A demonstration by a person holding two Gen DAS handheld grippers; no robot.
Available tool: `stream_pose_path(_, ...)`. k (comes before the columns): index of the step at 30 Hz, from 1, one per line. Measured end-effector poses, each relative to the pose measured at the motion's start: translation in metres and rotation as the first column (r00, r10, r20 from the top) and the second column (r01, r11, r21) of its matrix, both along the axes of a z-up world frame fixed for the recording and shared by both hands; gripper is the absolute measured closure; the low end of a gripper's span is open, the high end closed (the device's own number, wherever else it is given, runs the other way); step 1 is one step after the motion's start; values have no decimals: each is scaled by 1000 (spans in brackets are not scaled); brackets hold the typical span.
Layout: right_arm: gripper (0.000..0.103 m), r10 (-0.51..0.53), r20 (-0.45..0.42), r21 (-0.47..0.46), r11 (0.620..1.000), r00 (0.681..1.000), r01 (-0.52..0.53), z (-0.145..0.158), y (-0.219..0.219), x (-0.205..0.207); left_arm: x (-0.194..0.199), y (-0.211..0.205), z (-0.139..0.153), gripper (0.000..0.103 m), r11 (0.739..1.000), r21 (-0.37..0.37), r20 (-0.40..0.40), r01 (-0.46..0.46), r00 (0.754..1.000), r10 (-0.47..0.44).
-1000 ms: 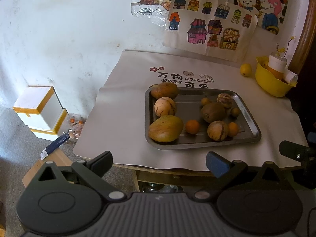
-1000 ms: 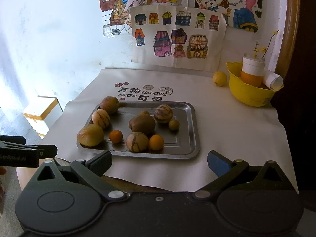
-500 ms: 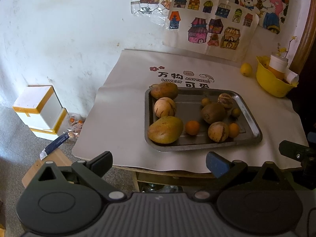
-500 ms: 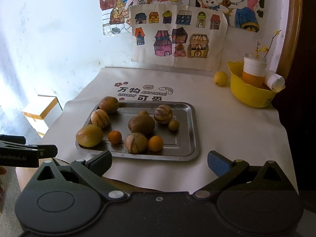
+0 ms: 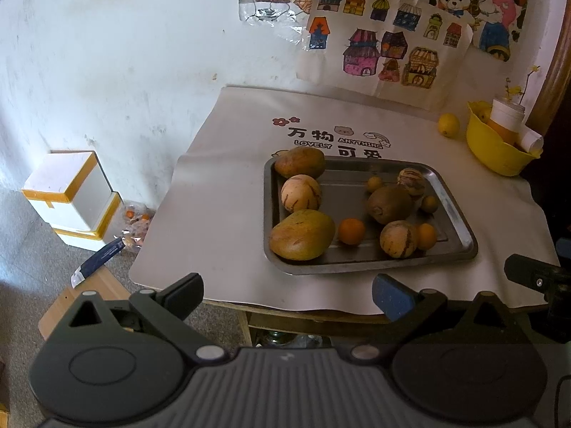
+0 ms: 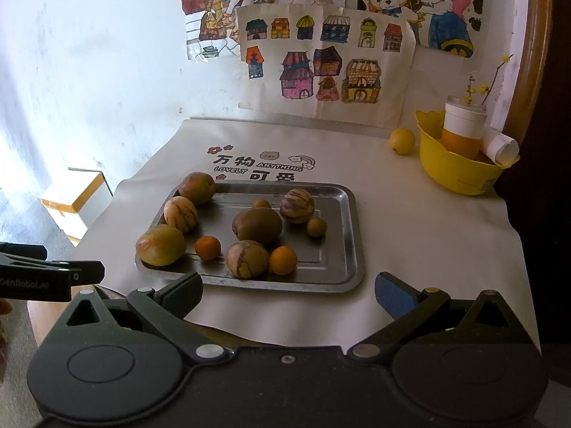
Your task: Organize fruits
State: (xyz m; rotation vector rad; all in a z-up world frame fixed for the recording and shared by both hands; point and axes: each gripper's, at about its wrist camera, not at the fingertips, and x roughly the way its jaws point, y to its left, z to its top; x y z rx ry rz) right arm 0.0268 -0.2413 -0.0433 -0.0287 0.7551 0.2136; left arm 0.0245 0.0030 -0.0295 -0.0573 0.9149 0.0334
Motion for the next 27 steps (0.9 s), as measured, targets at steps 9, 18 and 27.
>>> stream_pose_path(9, 1, 1, -3, -2, 1000, 1000, -1, 0, 1, 2, 2, 2, -2, 0, 1000, -2, -5, -2, 1000, 2)
stream_pose_path(18, 1, 6, -8, -4, 1000, 1000, -6, -2, 2, 3, 4, 2, -3, 0, 1000, -2, -8, -4, 1000, 4)
stream_pose_path(27, 1, 7, -8, -5, 1000, 1000, -7, -1, 3, 3, 4, 3, -3, 0, 1000, -2, -8, -4, 1000, 4)
